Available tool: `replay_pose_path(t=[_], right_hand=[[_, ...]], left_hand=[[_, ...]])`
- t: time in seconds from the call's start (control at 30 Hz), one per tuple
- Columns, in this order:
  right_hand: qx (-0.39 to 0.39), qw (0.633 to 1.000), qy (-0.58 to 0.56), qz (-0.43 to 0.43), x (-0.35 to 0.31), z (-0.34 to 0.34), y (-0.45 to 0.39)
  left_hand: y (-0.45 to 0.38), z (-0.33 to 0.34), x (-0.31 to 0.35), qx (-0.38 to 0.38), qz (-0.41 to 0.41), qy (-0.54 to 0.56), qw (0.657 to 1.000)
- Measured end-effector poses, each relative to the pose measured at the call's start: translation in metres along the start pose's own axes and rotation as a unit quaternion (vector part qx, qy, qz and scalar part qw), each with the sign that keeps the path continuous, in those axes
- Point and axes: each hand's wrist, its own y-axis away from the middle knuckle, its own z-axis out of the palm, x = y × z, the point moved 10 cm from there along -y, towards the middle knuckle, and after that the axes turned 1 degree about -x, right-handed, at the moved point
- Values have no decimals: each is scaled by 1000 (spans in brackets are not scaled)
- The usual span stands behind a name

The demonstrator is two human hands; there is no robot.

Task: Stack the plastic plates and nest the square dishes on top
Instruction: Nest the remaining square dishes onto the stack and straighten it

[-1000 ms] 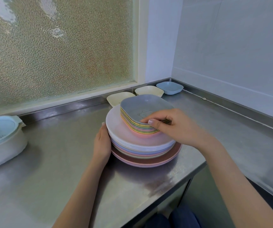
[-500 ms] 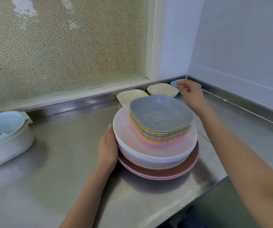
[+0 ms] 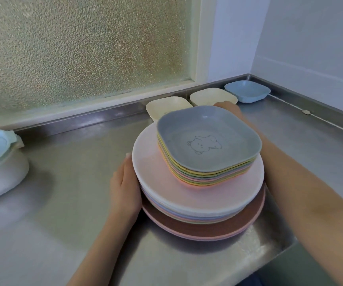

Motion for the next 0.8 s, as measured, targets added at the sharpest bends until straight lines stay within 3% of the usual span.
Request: replay_pose_path(t=[0.13, 0.37, 0.67, 0.8], right_hand=[[42, 999, -9, -8, -5, -15, 11], [199, 975, -76, -65, -47, -79, 50], [292, 930, -153, -163, -118, -139, 160], [304, 922, -101, -217, -153, -133, 233]], left_hand=[[0, 2, 0, -14, -2, 12, 1000], [5, 1, 5, -3, -16, 21, 1000], [4, 1, 8, -18, -2, 8, 1000], [7, 1, 9, -14, -17, 14, 1000]])
